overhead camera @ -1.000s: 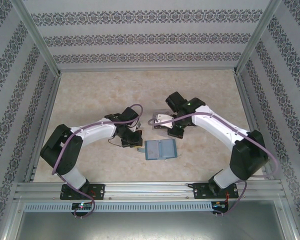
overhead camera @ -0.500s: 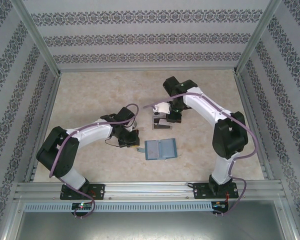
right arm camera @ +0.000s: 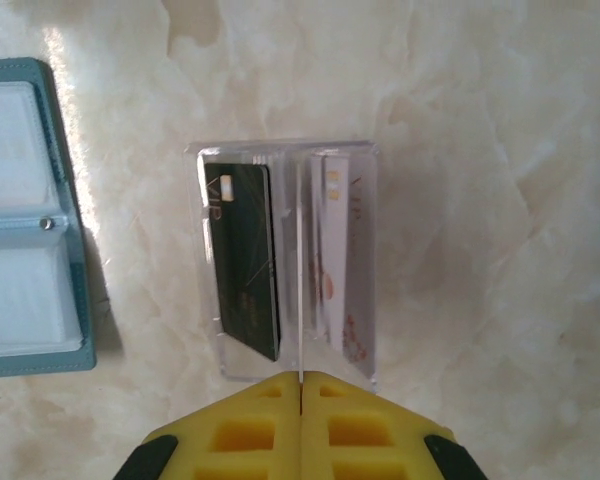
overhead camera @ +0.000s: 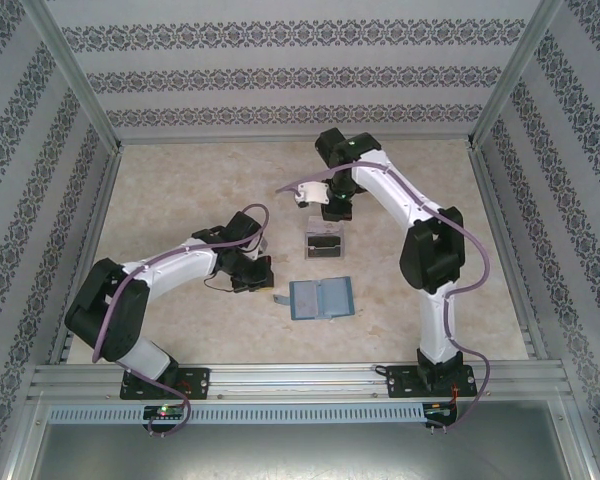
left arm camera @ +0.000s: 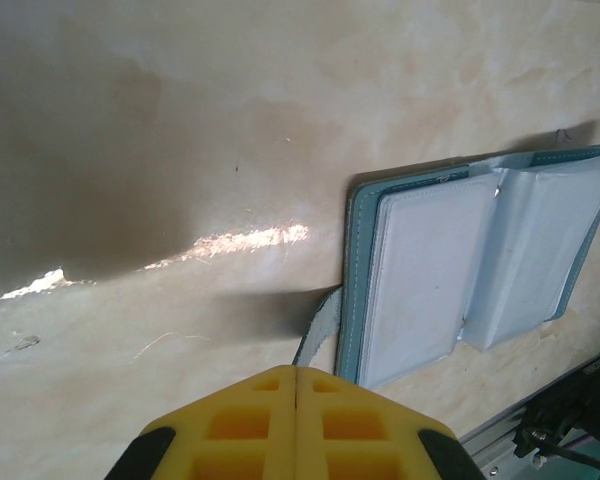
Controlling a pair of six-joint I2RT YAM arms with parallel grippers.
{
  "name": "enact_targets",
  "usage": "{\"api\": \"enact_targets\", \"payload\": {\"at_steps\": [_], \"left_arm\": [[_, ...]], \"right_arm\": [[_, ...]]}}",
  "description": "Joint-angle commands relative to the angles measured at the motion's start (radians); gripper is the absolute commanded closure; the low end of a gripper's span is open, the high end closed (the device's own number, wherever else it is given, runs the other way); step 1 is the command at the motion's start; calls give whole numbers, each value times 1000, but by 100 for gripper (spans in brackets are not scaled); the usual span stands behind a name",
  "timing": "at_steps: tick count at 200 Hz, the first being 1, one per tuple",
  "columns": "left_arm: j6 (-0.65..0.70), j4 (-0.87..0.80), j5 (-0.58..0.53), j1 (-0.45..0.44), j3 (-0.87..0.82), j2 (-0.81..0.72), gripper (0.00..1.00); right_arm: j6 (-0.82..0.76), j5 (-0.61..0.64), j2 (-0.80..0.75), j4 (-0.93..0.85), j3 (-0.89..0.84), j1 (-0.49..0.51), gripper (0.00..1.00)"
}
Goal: Take the credit cards out of the card holder
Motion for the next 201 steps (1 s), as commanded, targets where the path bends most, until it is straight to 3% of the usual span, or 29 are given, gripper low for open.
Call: {"api": "enact_targets", "payload": {"at_steps": [1,92,140,201], "left_arm": [[0,-10,-17,20,-17,-33,97],[-3,5,-9,41,-45,-48,97],[-1,12,-6,44,-43,-43,97],[-7,25,15,43,-38,-44,97]], "right_arm": [[-38,-17,56,-88,79,-4,100],[-49,-28,165,-147,141,-1,98],[-45,-4,179,-159,149,-4,83],[-15,77,126,-107,136,-7,81]]}}
